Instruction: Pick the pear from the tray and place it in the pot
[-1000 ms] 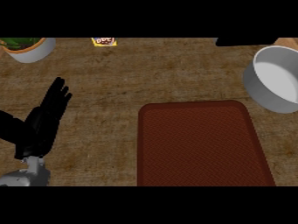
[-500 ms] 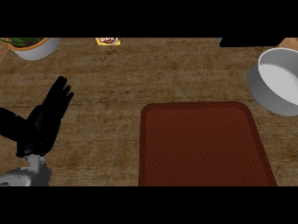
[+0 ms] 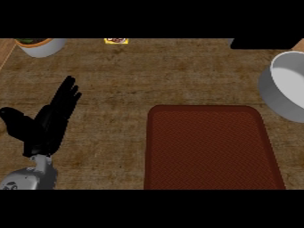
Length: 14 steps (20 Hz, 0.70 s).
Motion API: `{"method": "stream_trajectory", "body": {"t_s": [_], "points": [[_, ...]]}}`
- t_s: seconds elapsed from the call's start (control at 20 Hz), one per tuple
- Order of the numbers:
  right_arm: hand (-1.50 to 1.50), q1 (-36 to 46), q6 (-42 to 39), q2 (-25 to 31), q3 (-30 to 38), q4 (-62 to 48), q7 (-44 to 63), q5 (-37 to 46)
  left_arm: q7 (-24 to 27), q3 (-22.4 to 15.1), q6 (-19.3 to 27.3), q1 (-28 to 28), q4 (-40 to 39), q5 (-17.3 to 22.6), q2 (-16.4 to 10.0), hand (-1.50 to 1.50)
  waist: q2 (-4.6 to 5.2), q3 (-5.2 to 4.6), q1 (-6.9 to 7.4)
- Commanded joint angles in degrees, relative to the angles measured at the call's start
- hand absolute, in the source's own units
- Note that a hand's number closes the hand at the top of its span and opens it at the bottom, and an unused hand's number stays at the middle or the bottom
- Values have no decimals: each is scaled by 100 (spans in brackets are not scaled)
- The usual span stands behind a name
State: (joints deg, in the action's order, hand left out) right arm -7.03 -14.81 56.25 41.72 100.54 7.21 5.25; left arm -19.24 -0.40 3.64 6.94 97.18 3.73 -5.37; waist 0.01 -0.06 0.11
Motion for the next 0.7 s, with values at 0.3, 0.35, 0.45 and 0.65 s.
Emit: {"method": "stream_trajectory", "body": {"t_s": [0.3, 0.35, 0.45, 0.65], "points": [[150, 1715, 131, 267, -1470, -1392, 607, 591, -456, -32, 92, 309, 133, -49, 69, 0, 11, 6, 60], [150, 2030, 317, 238, -1811, -1799, 470, 738, 369, 6, -133, 8, -270, 29, 106, 0, 33, 5, 125], [150, 2179, 387, 20, -1986, -2086, 194, 936, -65, -31, 70, 125, 36, -120, 98, 0, 18, 7, 86], [150, 2375, 473, -117, -2601, -2289, -91, 1553, 81, -93, 47, -58, 4, -149, 167, 0, 20, 6, 85]]}}
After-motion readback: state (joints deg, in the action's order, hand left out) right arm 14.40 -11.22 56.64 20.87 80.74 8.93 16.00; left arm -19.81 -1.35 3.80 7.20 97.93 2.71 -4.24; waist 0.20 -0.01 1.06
